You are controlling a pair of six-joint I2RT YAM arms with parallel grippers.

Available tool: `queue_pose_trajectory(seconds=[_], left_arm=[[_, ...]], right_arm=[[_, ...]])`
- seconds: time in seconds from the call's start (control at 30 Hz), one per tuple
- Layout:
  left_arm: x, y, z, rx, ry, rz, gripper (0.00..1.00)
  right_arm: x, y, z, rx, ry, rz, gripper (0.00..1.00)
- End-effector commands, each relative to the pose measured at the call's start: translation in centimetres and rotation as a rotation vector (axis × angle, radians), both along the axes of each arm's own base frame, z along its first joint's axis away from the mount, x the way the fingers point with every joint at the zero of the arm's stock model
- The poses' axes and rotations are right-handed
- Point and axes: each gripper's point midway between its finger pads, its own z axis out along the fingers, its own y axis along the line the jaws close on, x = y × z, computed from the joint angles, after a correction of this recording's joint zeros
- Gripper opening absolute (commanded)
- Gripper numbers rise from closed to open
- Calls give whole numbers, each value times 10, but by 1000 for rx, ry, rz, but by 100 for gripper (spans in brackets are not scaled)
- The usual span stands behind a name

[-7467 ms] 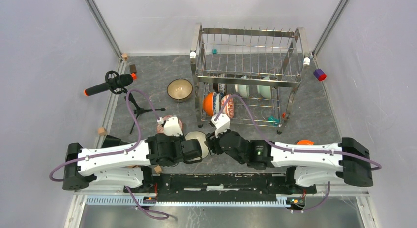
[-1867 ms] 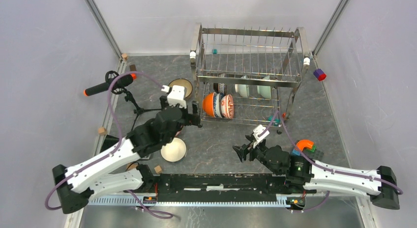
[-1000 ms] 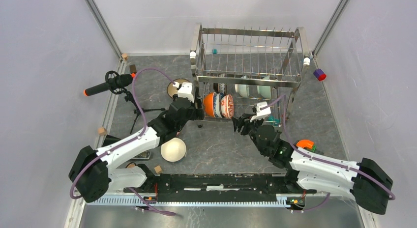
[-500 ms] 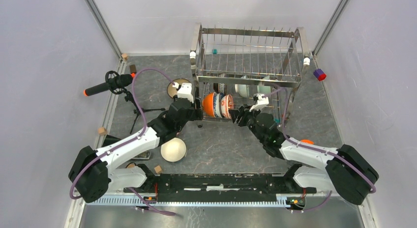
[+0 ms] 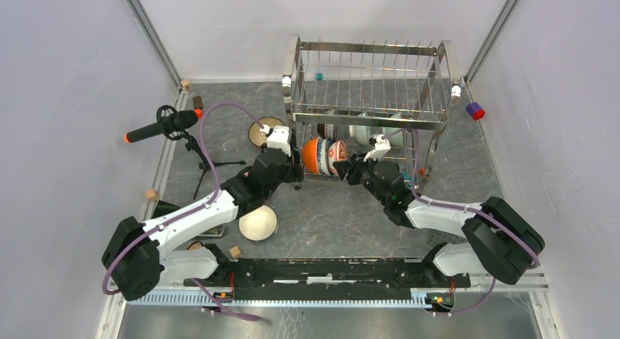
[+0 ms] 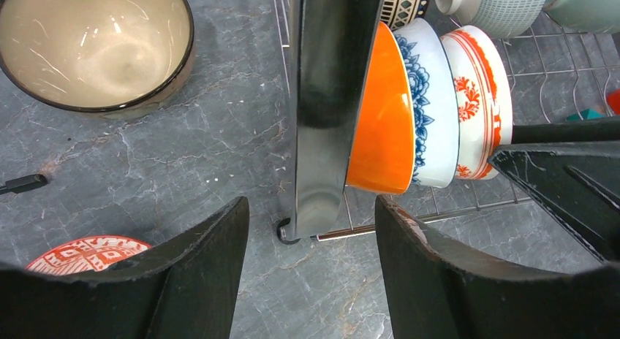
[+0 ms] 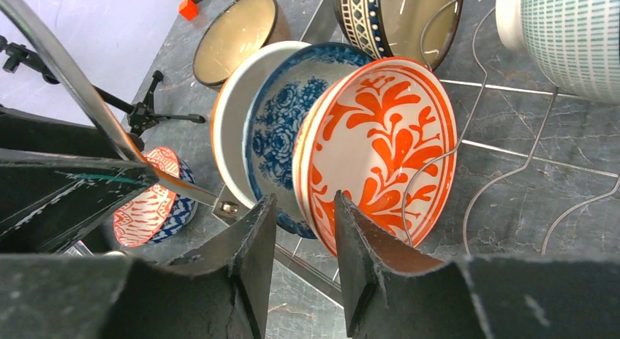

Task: Unload the bowls from the dish rack
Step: Pick up the bowl from the dish rack.

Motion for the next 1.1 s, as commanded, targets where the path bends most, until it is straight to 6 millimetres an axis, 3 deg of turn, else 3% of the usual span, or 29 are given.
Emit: queue_pose_trajectory(seconds=[0.0,0.27,0.5,0.7,1.0,1.07], left_arm=[[2,-1,9,-8,-22,21,69],[1,-3,7,5,-23,12,68],[0,-4,5,17,-22,6,66],[1,-4,4,27,-21,7,65],[2,1,4,46,-27,31,64],[2,1,4,47,-28,33,64]], right_arm=[[11,11,25,81,-48,29,39],[9,29,24,126,-38,132,36],[10,31,16,159,-4,144,33],[11,28,12,186,9,141,21],[8,18,26,220,-41,159,1],[7,15,27,229,-46,160,0]])
